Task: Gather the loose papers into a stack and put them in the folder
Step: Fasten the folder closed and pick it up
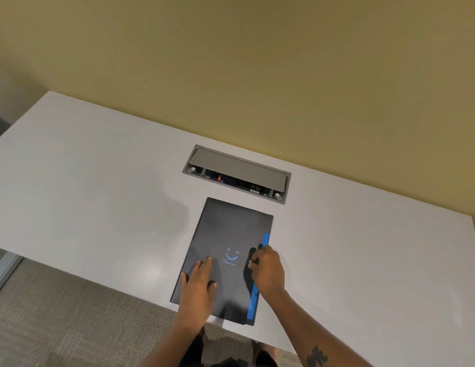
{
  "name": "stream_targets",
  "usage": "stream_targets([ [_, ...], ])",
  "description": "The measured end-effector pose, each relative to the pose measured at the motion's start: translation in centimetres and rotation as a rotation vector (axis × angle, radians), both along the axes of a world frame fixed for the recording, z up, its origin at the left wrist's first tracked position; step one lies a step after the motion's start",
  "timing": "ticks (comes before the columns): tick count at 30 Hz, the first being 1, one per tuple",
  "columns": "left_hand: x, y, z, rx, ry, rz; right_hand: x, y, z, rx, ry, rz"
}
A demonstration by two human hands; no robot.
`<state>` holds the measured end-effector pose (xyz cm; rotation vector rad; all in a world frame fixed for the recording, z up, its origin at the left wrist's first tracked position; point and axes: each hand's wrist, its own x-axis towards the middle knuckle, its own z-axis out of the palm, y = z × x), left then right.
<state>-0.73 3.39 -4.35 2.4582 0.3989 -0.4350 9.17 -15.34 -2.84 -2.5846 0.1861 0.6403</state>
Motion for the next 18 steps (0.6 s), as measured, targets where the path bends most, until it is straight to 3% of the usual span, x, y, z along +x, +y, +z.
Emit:
stream_targets([
  [3, 0.2, 2.1, 0.3, -0.111, -0.193, 0.32, -1.6, -1.1, -0.1, 0.104, -0.05, -0.218],
  [5, 0.3, 3.4, 0.4, -0.077, -0.147, 0.416, -3.0, -1.6, -0.5, 0.14, -0.011, -0.329],
  [9, 0.6, 4.8, -0.2, -0.103, -0.004, 0.444, -4.4, -1.5, -1.2, 0.218, 0.072, -0.433],
  [18, 1.9, 3.5, 0.1, -0.255, 0.05, 0.436, -6.2, -1.6, -1.6, 0.244, 0.146, -0.499],
])
